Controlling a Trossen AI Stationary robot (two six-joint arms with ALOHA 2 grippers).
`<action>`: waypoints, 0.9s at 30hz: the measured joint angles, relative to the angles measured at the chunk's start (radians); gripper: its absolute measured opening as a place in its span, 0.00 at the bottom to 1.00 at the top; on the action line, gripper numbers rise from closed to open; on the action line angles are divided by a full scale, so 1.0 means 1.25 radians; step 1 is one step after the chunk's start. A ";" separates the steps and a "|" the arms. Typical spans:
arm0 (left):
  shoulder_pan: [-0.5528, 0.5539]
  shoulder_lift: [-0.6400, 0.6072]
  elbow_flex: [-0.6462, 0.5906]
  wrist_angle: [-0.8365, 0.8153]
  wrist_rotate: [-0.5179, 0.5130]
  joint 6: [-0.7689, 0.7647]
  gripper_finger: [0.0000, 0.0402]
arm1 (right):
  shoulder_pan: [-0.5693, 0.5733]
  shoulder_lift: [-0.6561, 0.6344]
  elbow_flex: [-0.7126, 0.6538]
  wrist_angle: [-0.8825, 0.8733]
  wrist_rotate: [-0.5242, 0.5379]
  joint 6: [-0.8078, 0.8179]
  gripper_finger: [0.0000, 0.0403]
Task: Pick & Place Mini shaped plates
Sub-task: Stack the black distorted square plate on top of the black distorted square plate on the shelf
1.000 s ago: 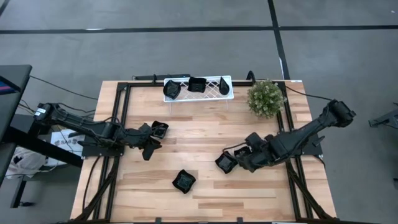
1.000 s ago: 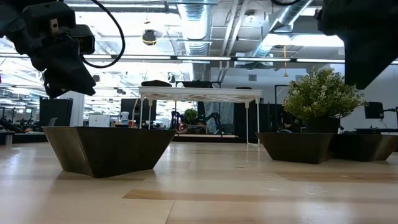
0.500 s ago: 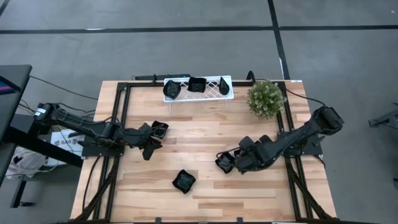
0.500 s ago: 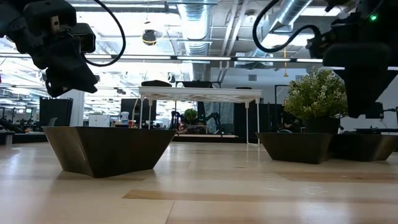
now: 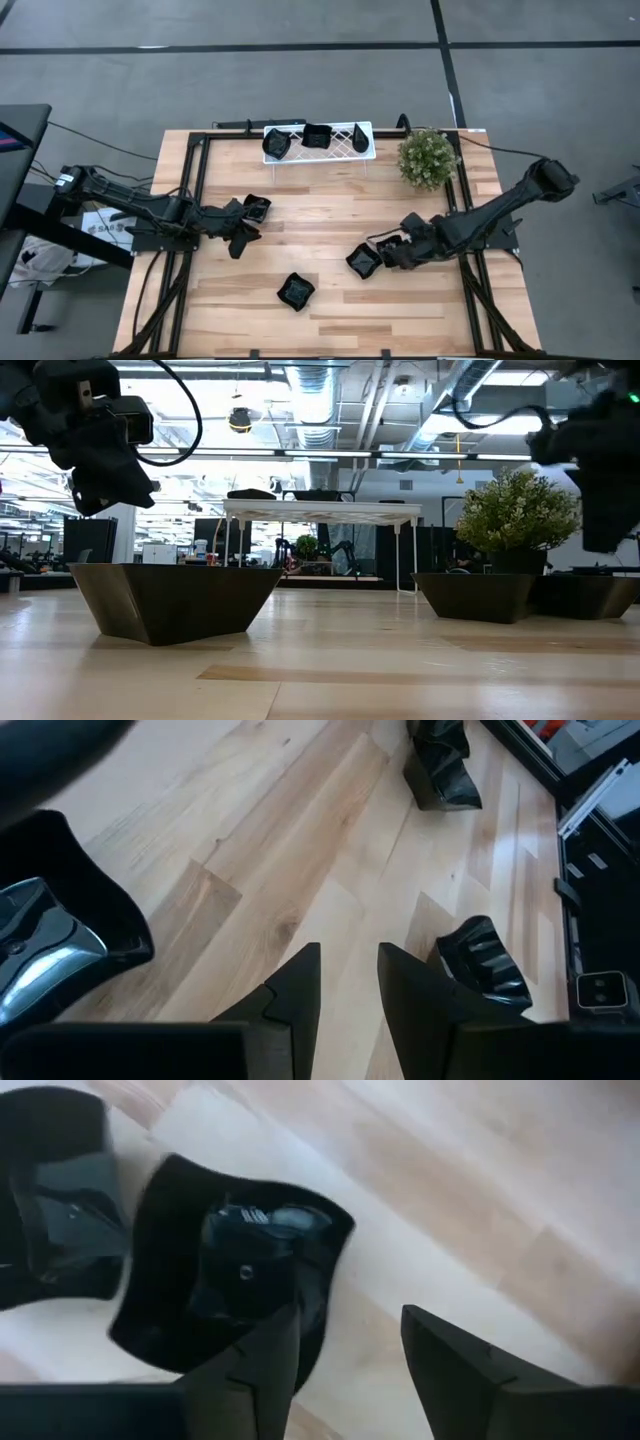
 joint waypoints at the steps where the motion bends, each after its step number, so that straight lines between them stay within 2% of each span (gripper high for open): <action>1: 0.000 0.000 0.000 0.000 0.004 0.000 0.26 | 0.004 -0.027 -0.034 0.035 -0.001 0.024 0.42; 4: 0.000 0.000 0.000 0.000 0.012 0.000 0.26 | 0.017 -0.092 -0.111 0.169 0.001 0.052 0.39; 7: 0.000 0.000 0.000 -0.001 0.013 0.000 0.26 | 0.026 -0.114 -0.149 0.241 0.000 0.048 0.37; 18: 0.000 0.000 0.000 -0.001 0.010 0.000 0.26 | 0.023 -0.014 -0.151 0.224 -0.002 0.055 0.28; 22: 0.000 0.000 0.000 -0.001 0.008 0.000 0.26 | 0.023 0.025 -0.151 0.215 -0.001 0.100 0.26; 27: 0.000 0.000 0.000 -0.001 0.008 0.000 0.26 | 0.024 0.031 -0.151 0.233 -0.007 0.117 0.18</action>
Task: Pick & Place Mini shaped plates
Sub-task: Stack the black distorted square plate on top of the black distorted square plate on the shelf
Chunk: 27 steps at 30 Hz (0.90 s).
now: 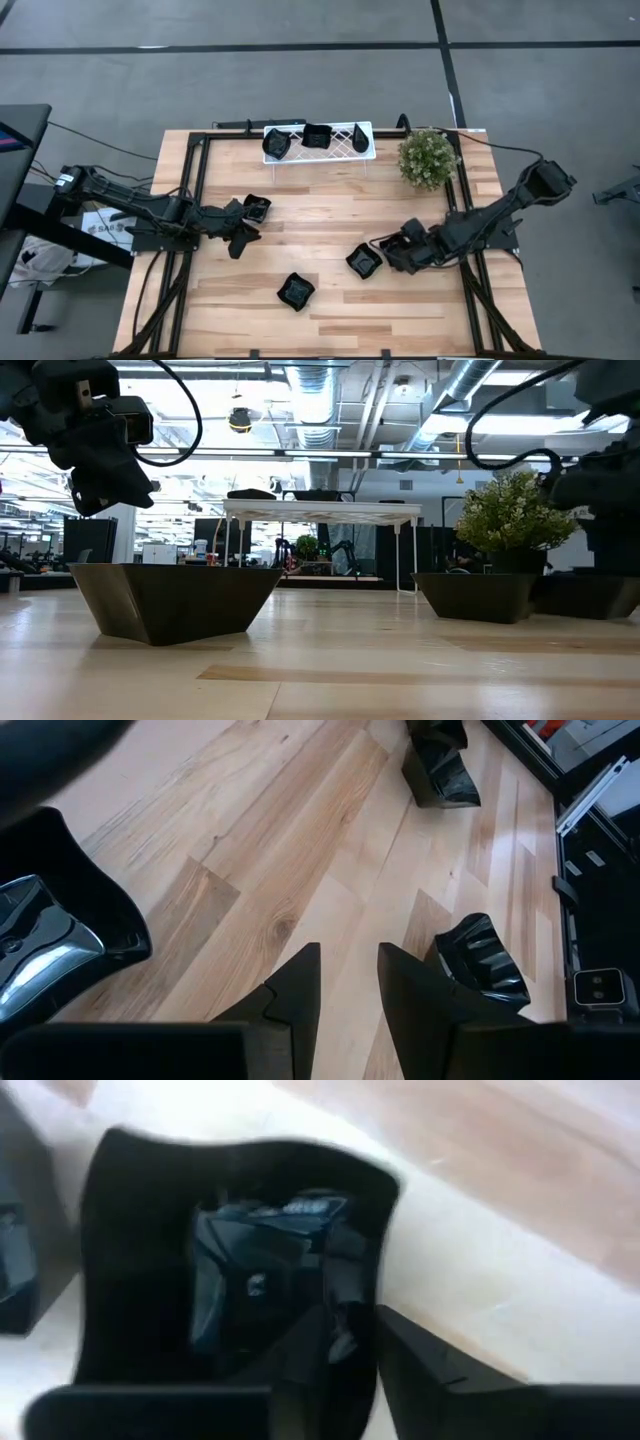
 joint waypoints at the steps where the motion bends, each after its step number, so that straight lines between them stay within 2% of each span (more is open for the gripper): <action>1: 0.000 0.000 0.000 0.000 0.000 0.000 0.26 | 0.000 0.000 0.001 0.004 -0.008 0.000 0.16; 6: 0.000 0.000 0.000 0.000 0.000 0.000 0.26 | -0.001 0.000 0.021 0.004 -0.014 -0.011 0.02; 14: 0.000 0.000 0.000 0.000 0.000 0.000 0.26 | -0.001 0.000 0.088 -0.044 -0.011 -0.020 0.01; 21: 0.000 0.000 0.000 0.000 0.000 0.000 0.26 | -0.025 -0.016 0.199 -0.188 0.046 -0.038 0.00; 27: 0.000 0.000 0.000 0.000 -0.001 0.000 0.26 | -0.075 -0.057 0.266 -0.192 0.093 -0.109 0.00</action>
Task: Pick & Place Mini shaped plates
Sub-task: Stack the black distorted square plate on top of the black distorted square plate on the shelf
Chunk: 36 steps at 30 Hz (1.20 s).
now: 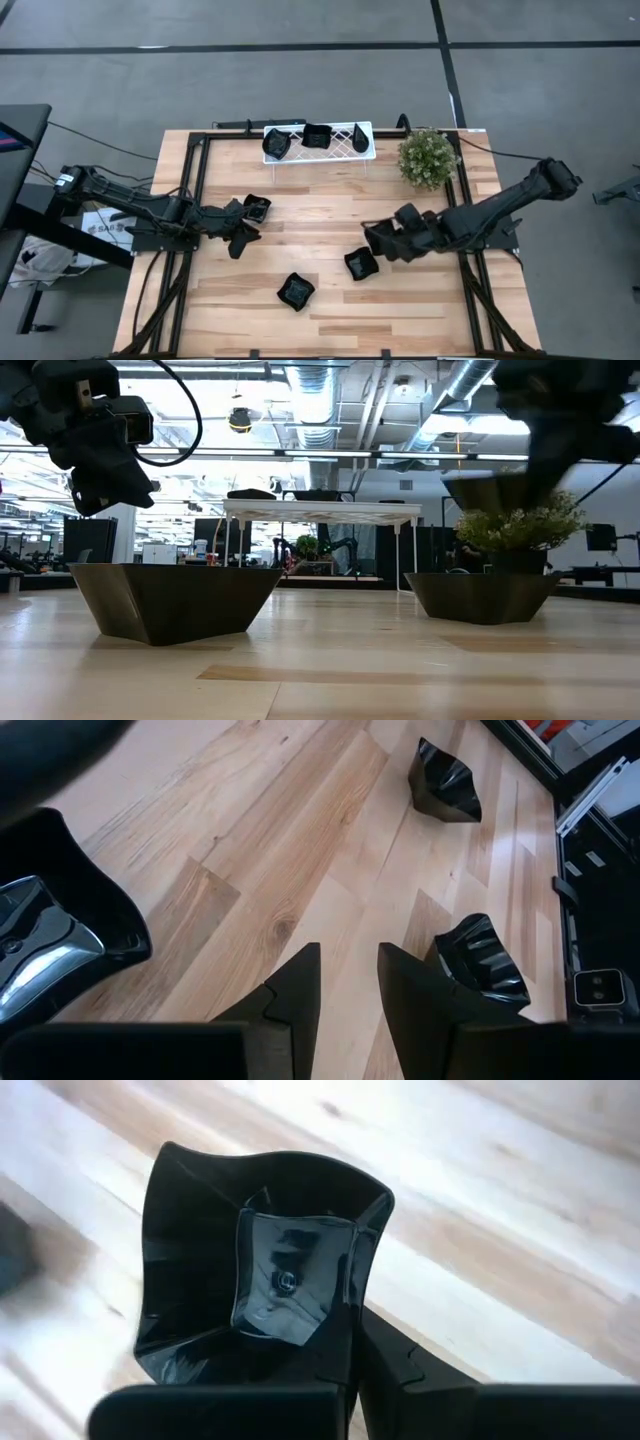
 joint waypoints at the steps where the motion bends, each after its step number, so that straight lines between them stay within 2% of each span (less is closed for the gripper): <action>1: 0.000 0.000 0.000 0.000 0.000 0.000 0.26 | -0.011 -0.003 0.010 0.000 0.006 -0.014 0.00; 6: 0.000 0.000 0.000 0.002 -0.001 0.000 0.26 | -0.076 -0.004 0.050 0.062 0.016 -0.071 0.00; 14: 0.000 0.000 0.000 0.009 -0.012 0.000 0.26 | -0.231 -0.003 0.081 0.324 0.003 -0.182 0.00; 21: 0.000 0.000 0.000 0.018 -0.027 -0.002 0.26 | -0.382 0.000 0.162 0.451 -0.002 -0.352 0.00; 25: 0.000 0.000 0.000 0.019 -0.031 -0.018 0.26 | -0.459 0.050 0.257 0.425 -0.009 -0.406 0.00; 31: -0.001 0.000 0.000 0.028 -0.043 -0.019 0.26 | -0.563 0.214 0.460 0.311 -0.074 -0.441 0.00; 36: -0.002 0.000 0.000 0.040 -0.050 -0.021 0.26 | -0.639 0.367 0.622 0.247 -0.177 -0.442 0.00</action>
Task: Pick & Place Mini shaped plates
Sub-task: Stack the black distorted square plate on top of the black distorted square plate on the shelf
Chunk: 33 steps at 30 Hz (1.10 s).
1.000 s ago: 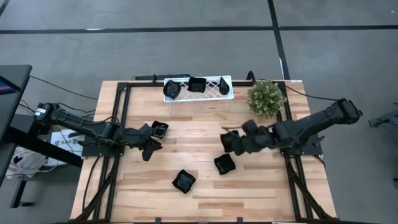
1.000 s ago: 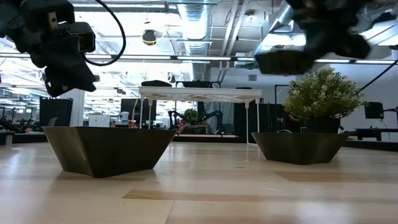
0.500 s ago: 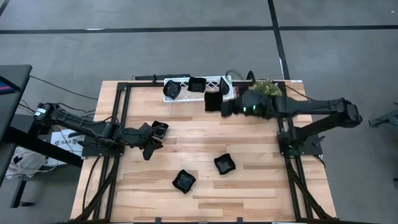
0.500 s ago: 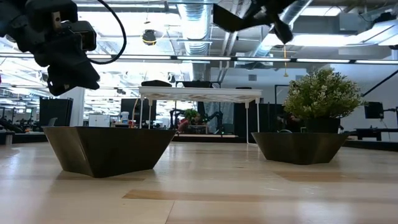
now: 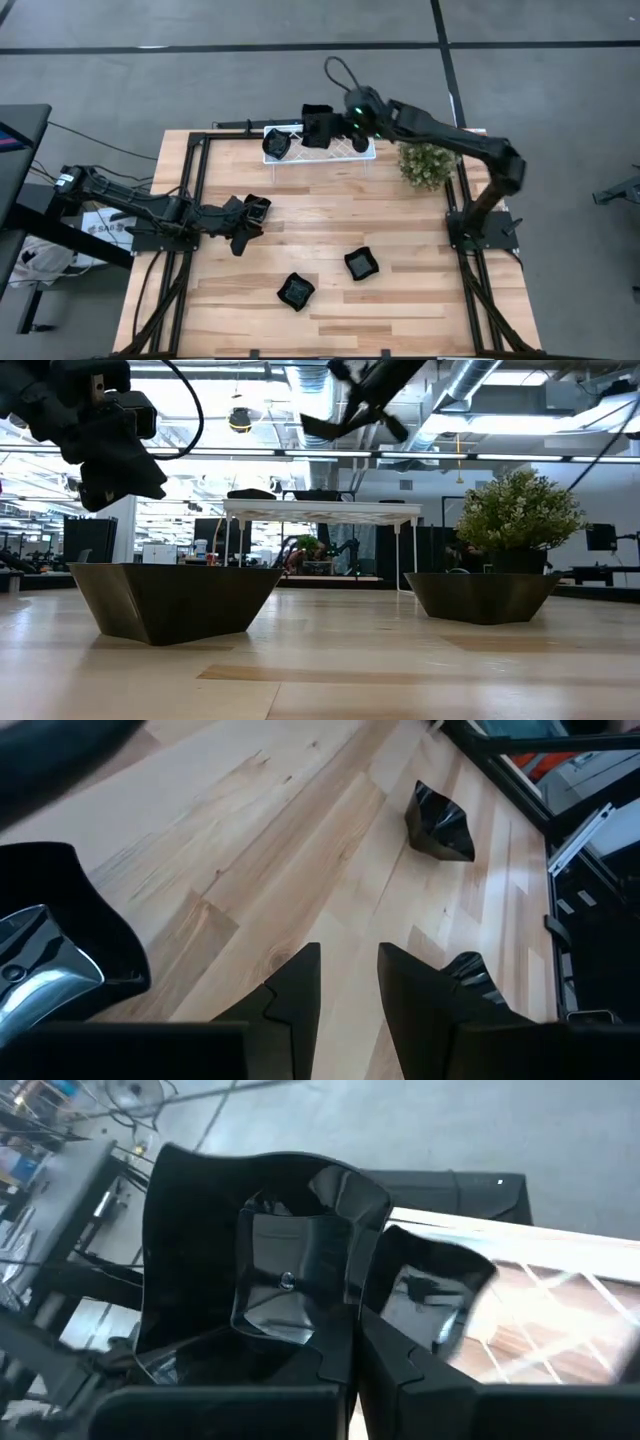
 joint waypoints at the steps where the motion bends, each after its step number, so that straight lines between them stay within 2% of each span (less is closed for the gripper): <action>1: 0.000 0.000 0.000 0.001 0.000 0.000 0.26 | -0.010 0.027 0.027 -0.004 -0.012 0.001 0.00; 7: 0.000 0.000 0.000 0.006 0.000 0.000 0.26 | -0.053 0.149 0.144 -0.087 -0.046 0.005 0.00; 12: 0.000 0.000 0.000 0.008 0.000 -0.003 0.26 | -0.065 0.207 0.174 -0.180 -0.036 0.030 0.00; 28: 0.000 0.000 0.000 0.013 0.000 -0.006 0.26 | -0.059 0.219 0.175 -0.206 -0.025 0.042 0.00; 33: 0.000 0.000 0.000 0.014 0.000 -0.006 0.26 | -0.056 0.219 0.175 -0.225 -0.014 0.042 0.04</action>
